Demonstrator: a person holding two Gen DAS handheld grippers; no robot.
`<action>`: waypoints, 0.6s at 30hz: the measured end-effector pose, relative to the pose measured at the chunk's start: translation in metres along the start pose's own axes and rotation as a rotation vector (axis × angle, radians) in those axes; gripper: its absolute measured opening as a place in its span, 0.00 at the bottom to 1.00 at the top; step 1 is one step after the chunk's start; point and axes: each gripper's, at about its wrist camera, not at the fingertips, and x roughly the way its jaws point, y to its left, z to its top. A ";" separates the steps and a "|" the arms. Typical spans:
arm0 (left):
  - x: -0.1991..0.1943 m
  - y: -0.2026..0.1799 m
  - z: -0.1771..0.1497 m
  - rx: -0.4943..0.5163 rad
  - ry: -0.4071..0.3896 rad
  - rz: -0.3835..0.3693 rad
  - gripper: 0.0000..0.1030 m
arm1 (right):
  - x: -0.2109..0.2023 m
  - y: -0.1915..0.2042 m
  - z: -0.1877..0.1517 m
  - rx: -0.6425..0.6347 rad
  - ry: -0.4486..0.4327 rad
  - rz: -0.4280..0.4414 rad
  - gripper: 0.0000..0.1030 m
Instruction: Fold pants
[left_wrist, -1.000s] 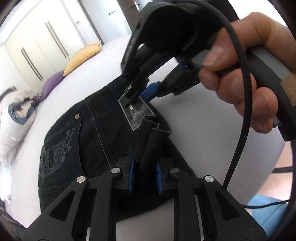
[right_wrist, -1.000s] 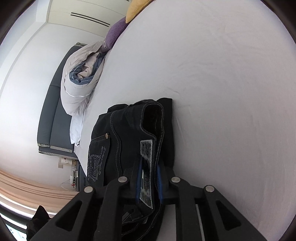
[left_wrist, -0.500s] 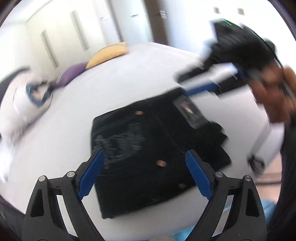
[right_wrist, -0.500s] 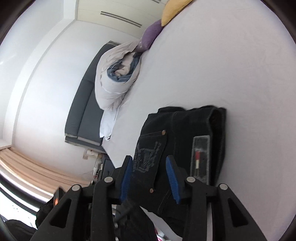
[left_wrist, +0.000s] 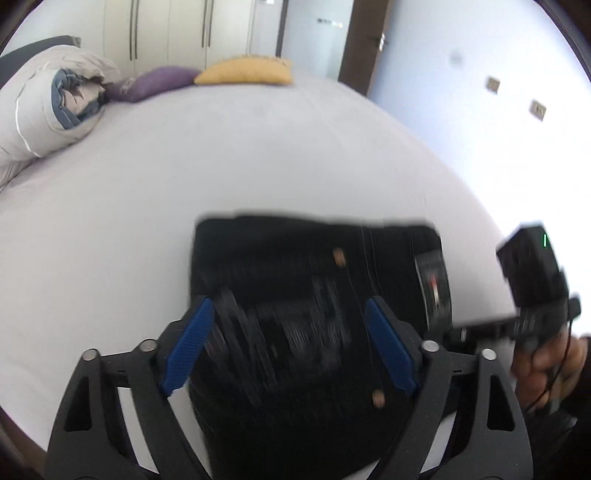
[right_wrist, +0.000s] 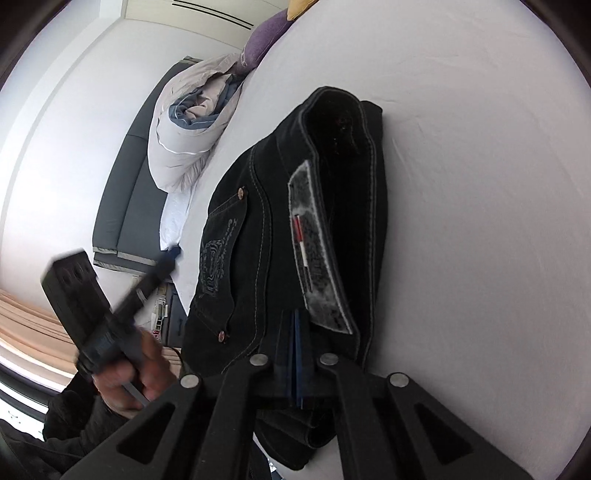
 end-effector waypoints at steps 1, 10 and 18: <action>0.006 0.009 0.010 -0.018 0.001 -0.005 0.45 | 0.001 0.002 0.001 -0.005 -0.003 -0.007 0.00; 0.087 0.010 0.008 -0.013 0.191 0.049 0.03 | -0.002 0.002 -0.002 -0.024 -0.017 -0.072 0.00; 0.052 -0.005 -0.031 0.031 0.146 0.099 0.03 | 0.003 0.008 -0.002 -0.018 -0.039 -0.107 0.00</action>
